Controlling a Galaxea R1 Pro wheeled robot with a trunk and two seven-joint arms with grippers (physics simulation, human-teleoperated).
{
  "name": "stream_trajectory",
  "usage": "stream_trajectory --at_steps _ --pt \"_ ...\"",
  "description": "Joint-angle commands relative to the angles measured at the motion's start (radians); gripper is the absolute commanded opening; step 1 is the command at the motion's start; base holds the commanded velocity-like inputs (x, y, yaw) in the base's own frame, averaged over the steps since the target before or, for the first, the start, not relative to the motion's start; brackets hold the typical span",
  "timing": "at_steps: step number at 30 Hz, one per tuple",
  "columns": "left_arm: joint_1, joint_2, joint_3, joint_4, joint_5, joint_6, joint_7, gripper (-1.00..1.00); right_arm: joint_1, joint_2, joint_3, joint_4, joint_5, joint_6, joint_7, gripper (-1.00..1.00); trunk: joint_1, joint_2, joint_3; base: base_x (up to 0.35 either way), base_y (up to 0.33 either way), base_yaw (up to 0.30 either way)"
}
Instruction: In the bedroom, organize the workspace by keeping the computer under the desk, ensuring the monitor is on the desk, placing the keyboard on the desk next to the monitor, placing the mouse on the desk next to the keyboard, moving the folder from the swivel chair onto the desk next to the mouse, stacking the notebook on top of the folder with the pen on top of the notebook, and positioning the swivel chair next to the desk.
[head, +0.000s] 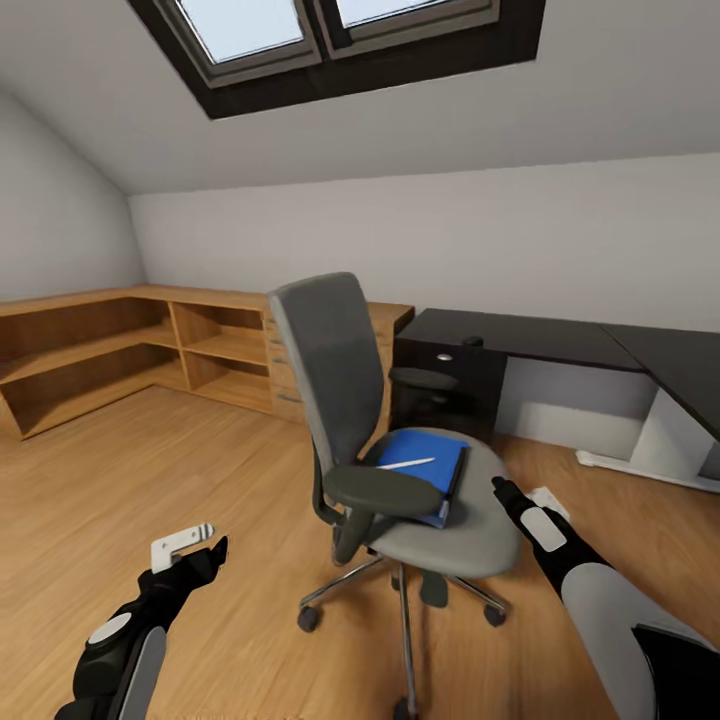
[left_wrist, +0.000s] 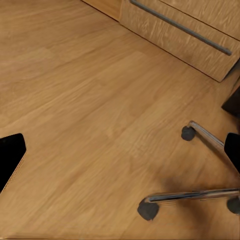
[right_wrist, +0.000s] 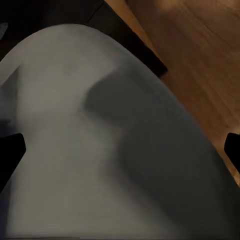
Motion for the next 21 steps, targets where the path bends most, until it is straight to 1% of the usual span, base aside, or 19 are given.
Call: stream_trajectory --at_steps 1,4,7,18,21 --pt "-0.001 -0.001 -0.003 0.0 0.01 0.005 0.006 1.0 0.0 0.005 0.001 -0.001 -0.023 0.005 0.0 1.0 0.0 0.0 -0.001 0.0 0.0 0.275" --pt "-0.001 -0.001 -0.003 0.002 0.011 0.005 0.005 1.0 0.0 0.005 0.001 0.0 -0.023 0.004 0.0 1.0 0.0 0.0 -0.001 0.0 0.0 0.275" --pt "-0.001 -0.001 -0.021 0.009 0.01 0.005 0.005 1.0 0.0 0.006 0.001 0.0 -0.023 0.004 0.001 1.0 0.0 0.0 -0.001 0.0 0.0 0.275" --pt "-0.001 -0.001 -0.026 0.014 0.01 0.005 0.005 1.0 0.0 0.006 0.001 -0.002 -0.023 0.003 0.001 1.0 0.0 0.0 -0.001 0.0 0.0 0.275" --pt "-0.001 -0.001 -0.029 0.014 0.01 0.005 0.005 1.0 0.0 0.005 0.001 -0.003 -0.023 0.004 0.001 1.0 0.0 0.0 -0.001 0.0 0.0 0.162"
